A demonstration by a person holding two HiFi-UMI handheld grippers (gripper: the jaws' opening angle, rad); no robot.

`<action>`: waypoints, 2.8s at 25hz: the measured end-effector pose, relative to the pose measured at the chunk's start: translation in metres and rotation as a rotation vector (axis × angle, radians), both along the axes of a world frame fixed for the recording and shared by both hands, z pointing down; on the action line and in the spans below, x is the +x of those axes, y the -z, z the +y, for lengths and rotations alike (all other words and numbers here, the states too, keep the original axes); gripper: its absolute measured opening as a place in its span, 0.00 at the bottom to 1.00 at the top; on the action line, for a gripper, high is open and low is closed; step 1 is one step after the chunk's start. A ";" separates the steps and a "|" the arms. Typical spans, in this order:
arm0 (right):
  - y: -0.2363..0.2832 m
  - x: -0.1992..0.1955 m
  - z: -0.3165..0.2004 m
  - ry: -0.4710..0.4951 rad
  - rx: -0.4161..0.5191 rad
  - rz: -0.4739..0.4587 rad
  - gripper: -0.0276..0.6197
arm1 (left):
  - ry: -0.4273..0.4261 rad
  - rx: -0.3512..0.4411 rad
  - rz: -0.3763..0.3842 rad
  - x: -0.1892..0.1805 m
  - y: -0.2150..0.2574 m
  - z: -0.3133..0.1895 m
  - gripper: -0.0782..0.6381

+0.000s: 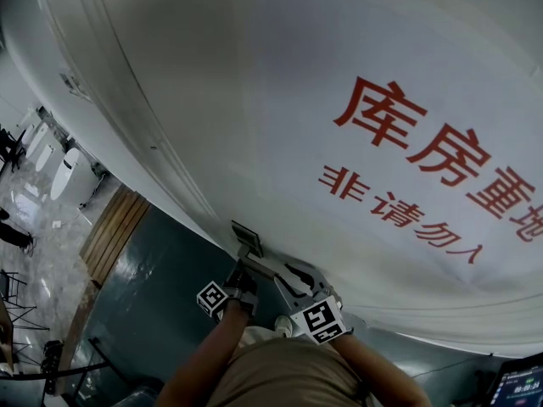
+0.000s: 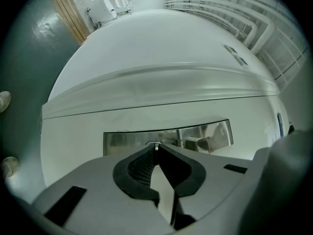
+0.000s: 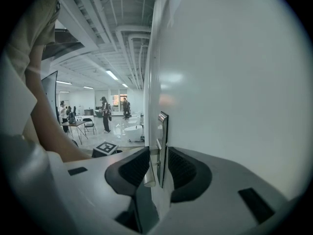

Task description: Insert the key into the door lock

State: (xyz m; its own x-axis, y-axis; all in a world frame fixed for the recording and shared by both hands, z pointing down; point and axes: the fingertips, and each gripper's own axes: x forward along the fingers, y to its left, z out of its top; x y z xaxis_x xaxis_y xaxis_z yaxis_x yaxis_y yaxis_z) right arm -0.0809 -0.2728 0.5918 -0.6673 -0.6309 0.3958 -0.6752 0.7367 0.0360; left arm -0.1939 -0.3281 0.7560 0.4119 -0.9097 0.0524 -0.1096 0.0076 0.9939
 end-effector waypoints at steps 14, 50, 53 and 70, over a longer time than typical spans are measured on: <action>-0.004 -0.004 0.000 0.017 -0.010 -0.008 0.23 | -0.003 0.006 -0.012 0.000 -0.006 -0.002 0.15; -0.009 0.001 0.015 0.008 -0.019 0.009 0.23 | 0.057 -0.028 0.038 0.003 -0.005 -0.011 0.15; -0.009 0.000 0.016 0.009 -0.020 0.013 0.23 | 0.056 -0.032 0.046 0.003 -0.005 -0.011 0.15; -0.008 -0.006 0.022 0.022 -0.018 0.023 0.23 | -0.036 -0.031 -0.114 0.005 0.001 -0.026 0.16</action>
